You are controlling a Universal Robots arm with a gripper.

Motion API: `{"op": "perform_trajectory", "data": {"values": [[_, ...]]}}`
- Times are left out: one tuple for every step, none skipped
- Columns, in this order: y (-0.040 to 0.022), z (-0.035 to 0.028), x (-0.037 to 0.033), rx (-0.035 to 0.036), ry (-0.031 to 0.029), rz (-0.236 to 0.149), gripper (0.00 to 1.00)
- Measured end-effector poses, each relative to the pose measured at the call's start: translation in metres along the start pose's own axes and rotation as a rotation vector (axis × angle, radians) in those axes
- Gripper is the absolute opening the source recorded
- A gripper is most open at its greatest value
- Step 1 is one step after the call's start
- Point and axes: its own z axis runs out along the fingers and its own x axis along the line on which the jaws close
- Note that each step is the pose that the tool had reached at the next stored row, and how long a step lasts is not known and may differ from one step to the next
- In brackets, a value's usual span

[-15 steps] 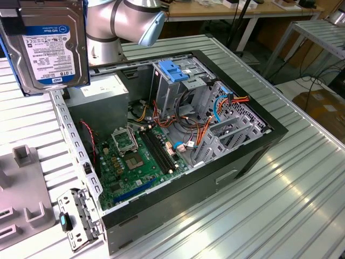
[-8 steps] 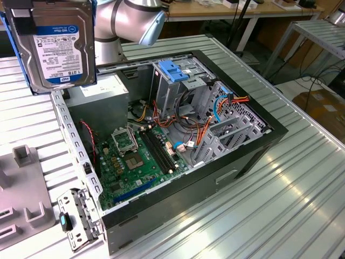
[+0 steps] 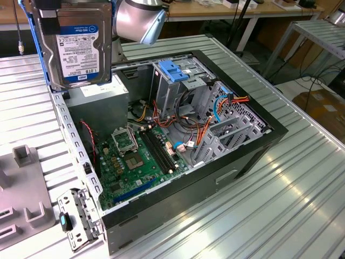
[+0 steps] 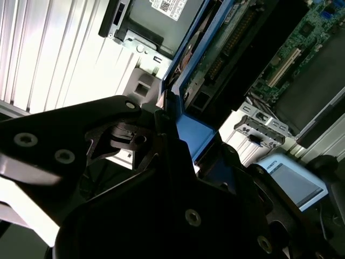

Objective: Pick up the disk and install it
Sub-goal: 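Pick up the disk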

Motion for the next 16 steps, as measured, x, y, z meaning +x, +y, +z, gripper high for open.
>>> {"op": "perform_trajectory", "data": {"values": [[-0.0021, 0.0001, 0.0000, -0.0001, 0.0000, 0.000, 0.37], [-0.0036, 0.0001, 0.0002, -0.0001, 0.0001, 0.000, 0.37], [-0.0050, 0.0001, 0.0008, 0.0000, 0.0000, 0.000, 0.37], [-0.0057, 0.0001, 0.0017, -0.0001, 0.0000, 0.000, 0.37], [-0.0062, 0.0002, 0.0030, -0.0001, 0.0000, 0.000, 0.37], [-0.0065, 0.0003, 0.0046, -0.0001, 0.0000, 0.000, 0.37], [-0.0069, 0.0004, 0.0066, -0.0001, 0.0000, 0.000, 0.37], [-0.0072, 0.0006, 0.0084, 0.0000, 0.0000, 0.000, 0.37], [-0.0074, 0.0007, 0.0101, 0.0000, -0.0001, 0.000, 0.37], [-0.0077, 0.0007, 0.0114, -0.0001, 0.0000, 0.000, 0.37], [-0.0081, 0.0008, 0.0131, -0.0001, 0.0000, 0.000, 0.37], [-0.0085, 0.0010, 0.0143, 0.0000, -0.0001, 0.000, 0.37], [-0.0089, 0.0010, 0.0152, -0.0001, 0.0000, 0.000, 0.37], [-0.0093, 0.0010, 0.0163, -0.0001, 0.0001, 0.000, 0.37], [-0.0100, 0.0011, 0.0174, -0.0001, 0.0001, 0.000, 0.37], [-0.0114, 0.0013, 0.0189, 0.0000, 0.0000, 0.000, 0.37]]}}
